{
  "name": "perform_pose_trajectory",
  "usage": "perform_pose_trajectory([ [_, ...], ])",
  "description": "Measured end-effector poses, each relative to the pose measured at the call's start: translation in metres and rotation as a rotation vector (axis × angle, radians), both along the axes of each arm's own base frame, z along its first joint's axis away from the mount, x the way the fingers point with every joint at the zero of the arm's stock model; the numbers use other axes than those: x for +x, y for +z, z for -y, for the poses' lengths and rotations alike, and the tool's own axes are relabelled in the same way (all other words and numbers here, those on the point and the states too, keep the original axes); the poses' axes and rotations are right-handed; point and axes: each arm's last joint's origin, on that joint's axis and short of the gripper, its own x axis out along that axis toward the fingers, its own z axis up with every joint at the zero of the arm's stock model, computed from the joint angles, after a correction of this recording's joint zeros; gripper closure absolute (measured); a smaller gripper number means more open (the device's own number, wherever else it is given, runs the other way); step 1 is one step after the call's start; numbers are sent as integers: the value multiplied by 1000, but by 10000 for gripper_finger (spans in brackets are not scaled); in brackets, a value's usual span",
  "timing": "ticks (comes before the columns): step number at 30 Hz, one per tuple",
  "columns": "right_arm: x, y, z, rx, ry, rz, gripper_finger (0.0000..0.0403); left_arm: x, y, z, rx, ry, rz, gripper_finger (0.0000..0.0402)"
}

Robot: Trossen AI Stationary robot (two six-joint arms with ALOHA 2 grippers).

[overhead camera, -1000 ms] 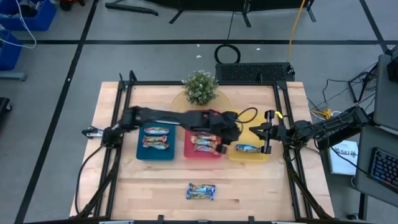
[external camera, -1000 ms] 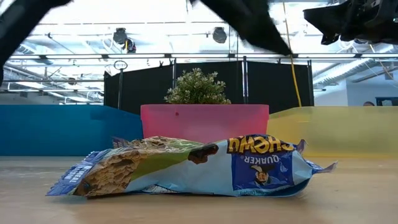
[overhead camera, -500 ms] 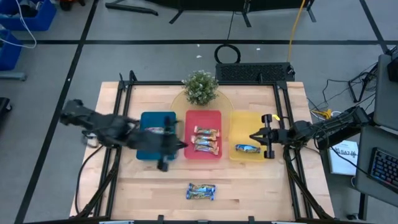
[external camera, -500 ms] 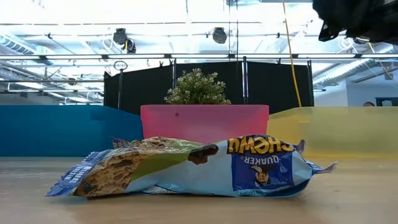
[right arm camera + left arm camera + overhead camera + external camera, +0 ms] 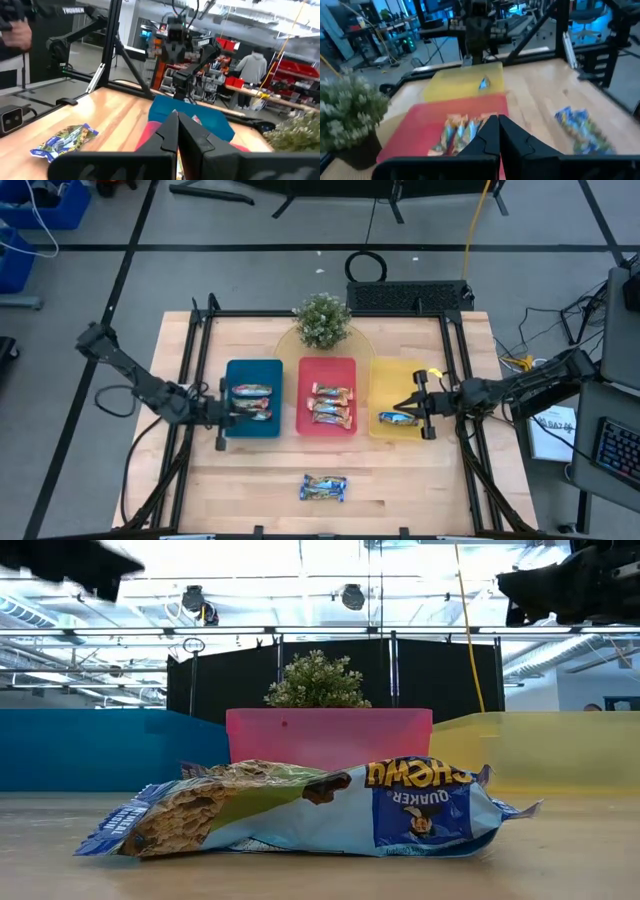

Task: Pick and place Granola Bars by type
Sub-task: Put the bottom blue granola bar into the yellow bin

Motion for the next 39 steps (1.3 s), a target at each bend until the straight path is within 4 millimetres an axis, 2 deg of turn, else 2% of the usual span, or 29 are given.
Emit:
perform_pose_trajectory([
  [2, 1, -1, 0, 17, 2, -11, 403, -6, -22, -2, 40, -40, 55, 398],
  [4, 2, -2, -1, 18, 2, -19, 403, -13, -31, -4, 58, -109, 183, 399],
  [7, 5, 0, -1, 16, -2, -28, 403, -21, -43, -11, 96, -94, 286, 399],
  [11, 18, 19, -6, 1, 3, -85, 403, -23, -52, -18, 84, -54, 262, 399],
  [14, 36, 38, -19, -27, 2, -206, 403, -21, -54, -20, 67, -16, 243, 399],
  [19, 77, 70, -59, -96, -70, -473, 403, -21, -54, -22, 15, 21, 241, 384],
  [26, 142, 89, -134, -61, -135, -808, 403, -20, -55, -22, -22, 26, 228, 366],
  [29, 168, 82, -163, -53, -127, -892, 393, -20, -54, -22, -19, 26, 237, 368],
  [33, 199, 69, -193, -7, -41, -945, 346, -20, -53, -22, -25, 27, 248, 371],
  [35, 212, 62, -201, -2, -24, -920, 312, -20, -53, -22, -34, 27, 248, 369],
  [39, 229, 40, -205, 23, -22, -919, 243, -20, -55, -22, -51, 26, 228, 371],
])
